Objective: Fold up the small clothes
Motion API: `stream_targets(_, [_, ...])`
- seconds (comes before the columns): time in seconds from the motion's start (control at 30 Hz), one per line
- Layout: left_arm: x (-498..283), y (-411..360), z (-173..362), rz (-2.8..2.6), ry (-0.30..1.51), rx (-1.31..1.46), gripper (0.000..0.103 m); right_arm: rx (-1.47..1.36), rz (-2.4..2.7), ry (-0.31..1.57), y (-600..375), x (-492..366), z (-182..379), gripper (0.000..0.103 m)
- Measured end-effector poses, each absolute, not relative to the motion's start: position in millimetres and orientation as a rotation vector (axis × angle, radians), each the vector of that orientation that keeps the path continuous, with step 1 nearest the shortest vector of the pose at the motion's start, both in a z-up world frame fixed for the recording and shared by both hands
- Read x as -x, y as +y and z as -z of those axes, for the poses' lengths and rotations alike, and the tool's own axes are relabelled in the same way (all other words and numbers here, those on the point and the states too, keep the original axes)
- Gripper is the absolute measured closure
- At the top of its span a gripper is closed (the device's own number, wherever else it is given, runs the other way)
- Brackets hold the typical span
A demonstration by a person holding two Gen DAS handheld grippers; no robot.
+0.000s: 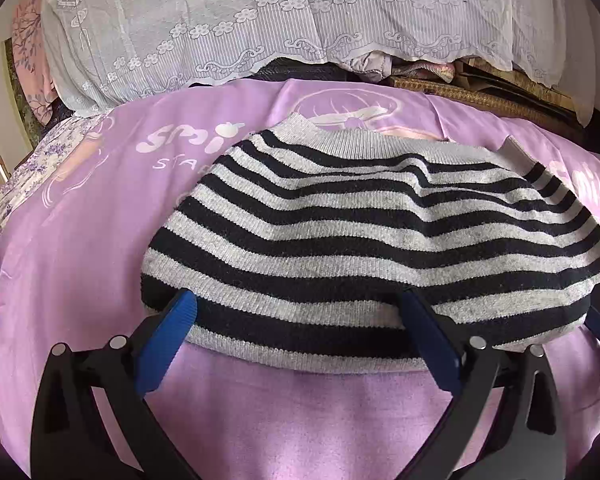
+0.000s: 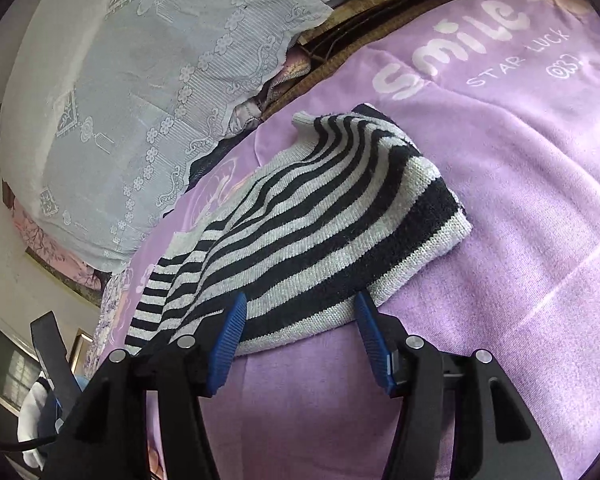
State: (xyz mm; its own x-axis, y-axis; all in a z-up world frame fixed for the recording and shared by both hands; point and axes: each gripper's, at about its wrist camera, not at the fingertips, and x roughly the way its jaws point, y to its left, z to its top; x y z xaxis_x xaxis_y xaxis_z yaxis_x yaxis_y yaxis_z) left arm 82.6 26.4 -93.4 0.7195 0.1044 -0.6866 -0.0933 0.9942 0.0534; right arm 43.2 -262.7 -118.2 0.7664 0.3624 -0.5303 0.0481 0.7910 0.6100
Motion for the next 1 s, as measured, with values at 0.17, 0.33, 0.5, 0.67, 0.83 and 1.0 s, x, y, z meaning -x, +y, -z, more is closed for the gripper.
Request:
stream_targets(0.17, [-82, 26, 92, -0.108, 0.752, -0.016, 0.004, -0.625, -0.155, 0.620, -268, -35, 104, 0.046])
stream_targets(0.33, [-79, 25, 88, -0.103, 0.734, -0.020, 0.004, -0.678, -0.119, 0.594, -285, -32, 103, 0.046])
stream_targets(0.5, [-77, 21, 85, -0.099, 0.714, -0.038, 0.004, -0.712, -0.125, 0.649, -290, -41, 116, 0.045])
stream_targets(0.67, [-86, 25, 96, -0.105, 0.782, -0.024, 0.004, -0.751, -0.133, 0.663, -295, -43, 123, 0.045])
stream_targets(0.83, [-75, 23, 83, -0.085, 0.728, -0.026, 0.004, -0.753, -0.124, 0.610, -299, -28, 104, 0.041])
stream_targets(1.0, [-69, 13, 66, -0.041, 0.693, -0.036, 0.004, -0.856, -0.130, 0.601, -313, -17, 104, 0.035])
